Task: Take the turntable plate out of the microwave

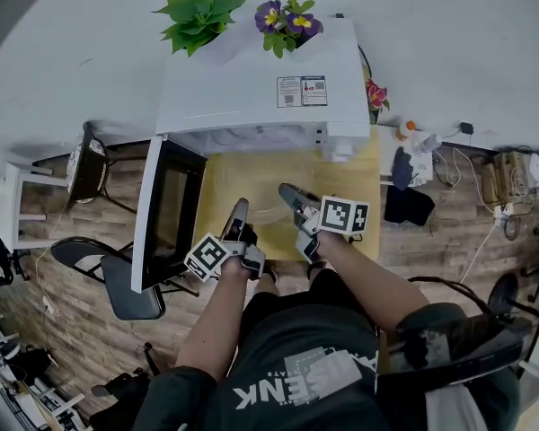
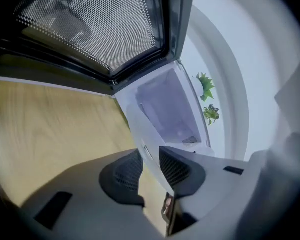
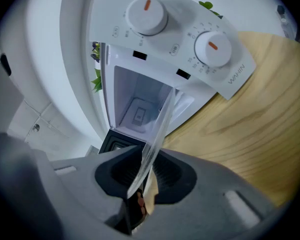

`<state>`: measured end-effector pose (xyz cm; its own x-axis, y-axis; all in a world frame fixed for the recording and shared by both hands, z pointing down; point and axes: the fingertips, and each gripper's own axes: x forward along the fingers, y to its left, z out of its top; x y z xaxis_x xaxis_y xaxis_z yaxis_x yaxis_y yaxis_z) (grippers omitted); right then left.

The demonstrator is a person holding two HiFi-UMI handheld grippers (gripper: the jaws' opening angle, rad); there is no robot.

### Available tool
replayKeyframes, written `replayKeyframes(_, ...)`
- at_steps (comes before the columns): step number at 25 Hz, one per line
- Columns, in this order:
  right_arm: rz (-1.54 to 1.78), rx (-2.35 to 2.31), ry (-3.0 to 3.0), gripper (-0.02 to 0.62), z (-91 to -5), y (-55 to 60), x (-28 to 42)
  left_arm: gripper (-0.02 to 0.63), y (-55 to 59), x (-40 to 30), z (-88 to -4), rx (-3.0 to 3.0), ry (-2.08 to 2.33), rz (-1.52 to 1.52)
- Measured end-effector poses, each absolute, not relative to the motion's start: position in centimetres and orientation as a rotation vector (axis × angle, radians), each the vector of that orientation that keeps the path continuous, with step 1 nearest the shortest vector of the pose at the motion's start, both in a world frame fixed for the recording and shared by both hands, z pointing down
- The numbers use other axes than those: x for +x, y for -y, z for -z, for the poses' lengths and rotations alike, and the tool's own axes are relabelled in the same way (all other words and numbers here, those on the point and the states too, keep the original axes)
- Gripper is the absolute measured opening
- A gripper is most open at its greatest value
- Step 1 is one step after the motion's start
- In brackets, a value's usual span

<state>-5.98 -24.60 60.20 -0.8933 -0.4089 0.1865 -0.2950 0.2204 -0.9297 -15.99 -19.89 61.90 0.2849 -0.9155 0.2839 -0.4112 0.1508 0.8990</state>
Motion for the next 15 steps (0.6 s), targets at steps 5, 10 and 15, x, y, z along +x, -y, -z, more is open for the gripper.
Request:
replayKeyframes(5,1.747,-0.651,-2.415,0.071,-57.4,22.9,-5.7,0.101,17.9,-15.5,-59.2,1.473,1.308,0.594)
replayKeyframes(10,1.75,-0.68,-2.384,0.072,-55.3,20.0,-5.5,0.103,15.4,-15.8,-57.0,1.541,1.305,0.523)
replayKeyframes(15,1.686,-0.721,-2.35,0.077,-52.8,17.8,-6.0,0.103,13.8,-16.1,-54.2,1.59,1.235,0.52)
